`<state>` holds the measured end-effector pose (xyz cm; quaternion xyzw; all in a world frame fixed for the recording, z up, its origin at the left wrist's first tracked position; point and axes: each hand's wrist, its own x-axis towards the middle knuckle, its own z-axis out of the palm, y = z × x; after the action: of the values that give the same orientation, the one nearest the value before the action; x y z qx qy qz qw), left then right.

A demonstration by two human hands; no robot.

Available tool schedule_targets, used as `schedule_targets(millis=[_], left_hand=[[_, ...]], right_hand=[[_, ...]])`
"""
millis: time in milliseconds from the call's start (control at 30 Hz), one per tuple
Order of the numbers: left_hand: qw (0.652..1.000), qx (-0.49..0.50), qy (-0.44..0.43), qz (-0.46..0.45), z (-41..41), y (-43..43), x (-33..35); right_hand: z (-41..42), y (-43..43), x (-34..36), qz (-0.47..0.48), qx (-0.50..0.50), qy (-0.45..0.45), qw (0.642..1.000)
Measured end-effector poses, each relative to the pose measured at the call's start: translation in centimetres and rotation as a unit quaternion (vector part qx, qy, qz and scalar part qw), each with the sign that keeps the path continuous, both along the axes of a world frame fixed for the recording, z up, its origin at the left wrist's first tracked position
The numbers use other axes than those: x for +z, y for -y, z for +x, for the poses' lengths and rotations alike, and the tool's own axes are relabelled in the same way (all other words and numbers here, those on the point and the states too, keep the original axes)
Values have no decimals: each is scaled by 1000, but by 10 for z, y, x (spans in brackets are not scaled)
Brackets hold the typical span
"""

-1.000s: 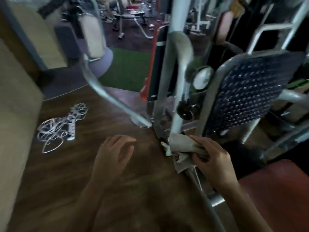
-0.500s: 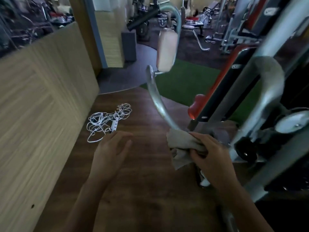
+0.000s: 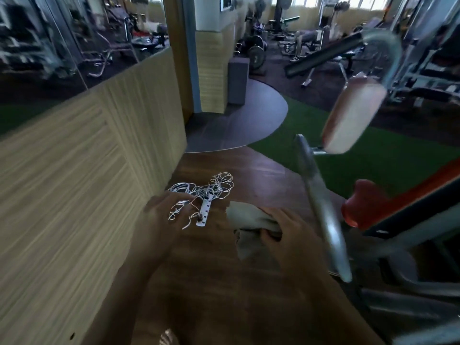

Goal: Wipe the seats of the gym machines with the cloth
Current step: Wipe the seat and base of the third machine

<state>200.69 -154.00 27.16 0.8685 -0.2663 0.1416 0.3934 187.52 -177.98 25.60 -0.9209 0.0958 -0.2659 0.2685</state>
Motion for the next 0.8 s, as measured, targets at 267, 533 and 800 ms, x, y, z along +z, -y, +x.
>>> schedule_targets(millis=[267, 533, 800], left_hand=[[997, -72, -6, 33, 214, -10, 11], [980, -195, 9, 45, 377, 79, 17], [962, -267, 18, 48, 500, 208, 20]], right_hand=[[191, -10, 7, 26, -75, -47, 996], [312, 36, 12, 29, -172, -34, 984], [399, 137, 6, 82, -261, -1, 962]])
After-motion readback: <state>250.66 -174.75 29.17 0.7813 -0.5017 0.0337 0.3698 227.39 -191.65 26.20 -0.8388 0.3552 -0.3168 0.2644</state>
